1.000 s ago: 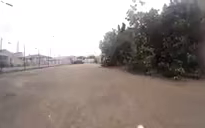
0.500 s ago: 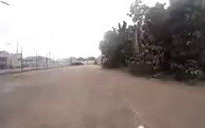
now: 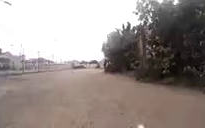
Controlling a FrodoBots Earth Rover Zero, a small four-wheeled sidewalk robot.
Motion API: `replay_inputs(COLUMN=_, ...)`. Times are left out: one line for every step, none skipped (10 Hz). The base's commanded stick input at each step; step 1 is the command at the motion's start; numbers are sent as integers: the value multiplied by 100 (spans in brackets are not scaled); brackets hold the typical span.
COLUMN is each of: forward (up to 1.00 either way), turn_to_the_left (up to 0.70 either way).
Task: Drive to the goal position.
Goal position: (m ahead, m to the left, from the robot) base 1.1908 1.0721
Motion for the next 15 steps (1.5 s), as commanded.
replay_inputs(forward=100, turn_to_the_left=0)
replay_inputs(forward=100, turn_to_the_left=0)
replay_inputs(forward=100, turn_to_the_left=24)
replay_inputs(forward=100, turn_to_the_left=19)
replay_inputs(forward=100, turn_to_the_left=15)
replay_inputs(forward=100, turn_to_the_left=11)
replay_inputs(forward=100, turn_to_the_left=7)
replay_inputs(forward=100, turn_to_the_left=2)
replay_inputs(forward=100, turn_to_the_left=0)
replay_inputs(forward=100, turn_to_the_left=0)
replay_inputs(forward=100, turn_to_the_left=0)
replay_inputs(forward=100, turn_to_the_left=0)
replay_inputs(forward=100, turn_to_the_left=0)
replay_inputs(forward=100, turn_to_the_left=0)
replay_inputs(forward=100, turn_to_the_left=2)
